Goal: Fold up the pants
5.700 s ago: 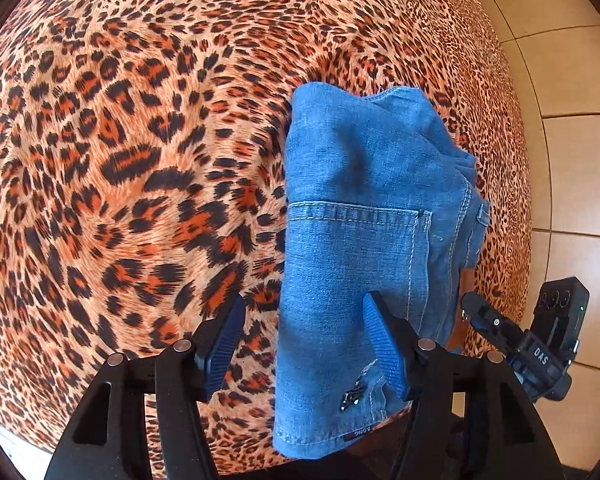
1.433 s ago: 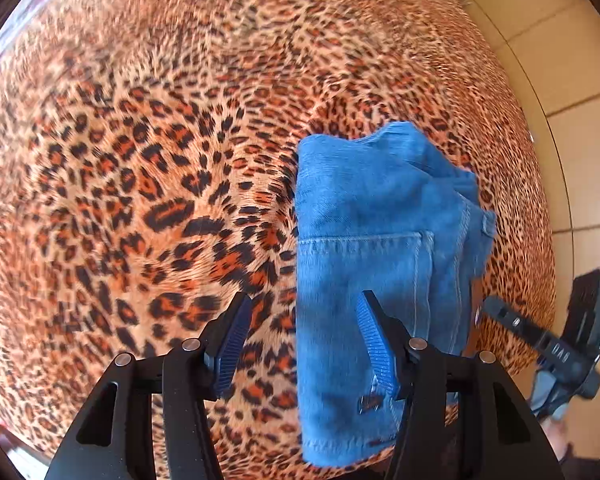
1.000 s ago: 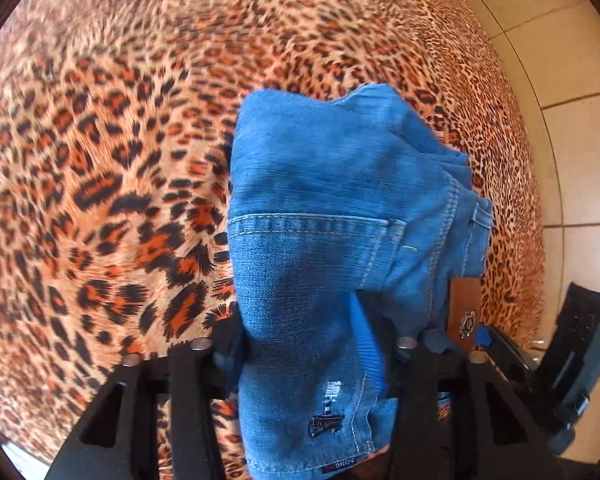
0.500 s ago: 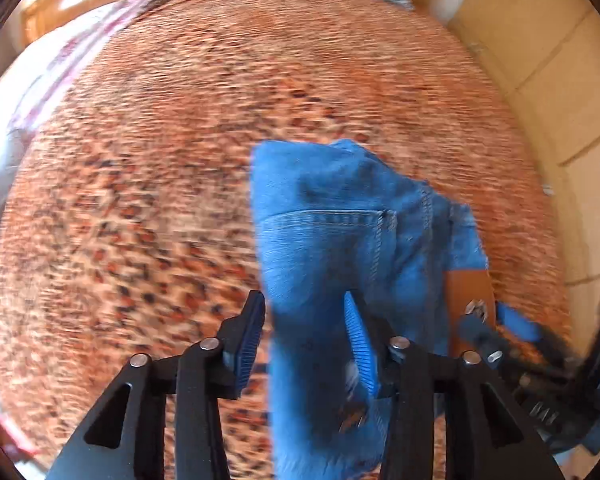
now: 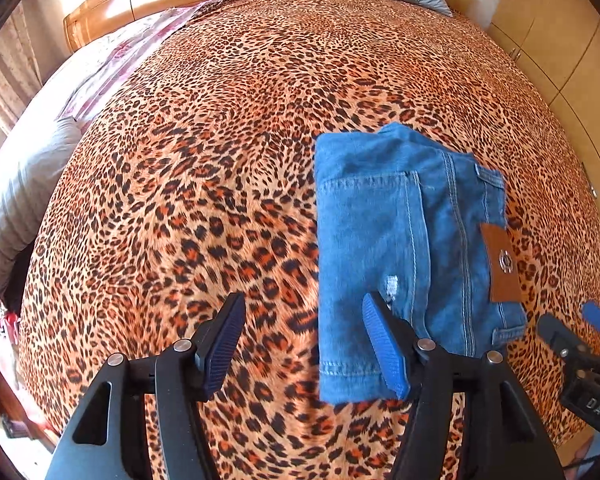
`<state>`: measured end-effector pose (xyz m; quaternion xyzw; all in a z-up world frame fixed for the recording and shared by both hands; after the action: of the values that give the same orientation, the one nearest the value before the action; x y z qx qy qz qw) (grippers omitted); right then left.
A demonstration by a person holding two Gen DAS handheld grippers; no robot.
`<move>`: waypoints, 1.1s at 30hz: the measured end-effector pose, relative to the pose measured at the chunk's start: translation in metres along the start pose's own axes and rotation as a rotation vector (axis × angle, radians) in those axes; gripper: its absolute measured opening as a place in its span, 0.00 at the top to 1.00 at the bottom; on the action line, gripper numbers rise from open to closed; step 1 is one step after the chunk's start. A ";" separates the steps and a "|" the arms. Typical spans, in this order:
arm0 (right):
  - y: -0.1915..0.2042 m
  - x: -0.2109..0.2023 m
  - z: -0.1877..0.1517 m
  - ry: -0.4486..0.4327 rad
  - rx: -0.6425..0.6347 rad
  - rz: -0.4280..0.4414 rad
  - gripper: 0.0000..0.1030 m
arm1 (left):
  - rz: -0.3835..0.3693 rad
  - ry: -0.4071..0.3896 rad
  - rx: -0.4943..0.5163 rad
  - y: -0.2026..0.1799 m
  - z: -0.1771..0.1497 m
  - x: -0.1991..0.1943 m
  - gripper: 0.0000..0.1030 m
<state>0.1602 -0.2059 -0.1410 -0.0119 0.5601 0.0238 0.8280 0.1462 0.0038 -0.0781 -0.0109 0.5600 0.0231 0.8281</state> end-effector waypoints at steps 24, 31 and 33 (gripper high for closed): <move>-0.015 -0.079 -0.040 -0.265 -0.013 0.086 0.00 | 0.029 -0.153 0.048 -0.030 -0.043 -0.062 0.42; -0.026 -0.086 -0.051 -0.284 -0.015 0.042 0.00 | 0.019 -0.161 0.067 -0.042 -0.056 -0.075 0.42; -0.030 -0.089 -0.052 -0.286 -0.009 0.043 0.00 | 0.010 -0.167 0.070 -0.045 -0.058 -0.080 0.42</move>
<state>0.0808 -0.2403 -0.0784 0.0000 0.4363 0.0456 0.8987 0.0645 -0.0458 -0.0257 0.0229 0.4893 0.0085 0.8718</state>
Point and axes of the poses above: each gripper's, at about its wrist camera, not at the fingertips, and x roughly the way its jaws point, y to its left, z to its top, the point moved 9 cm from there along x, roughly the way its jaws point, and after that the axes turned 1 degree about -z, right-handed, at the moved point
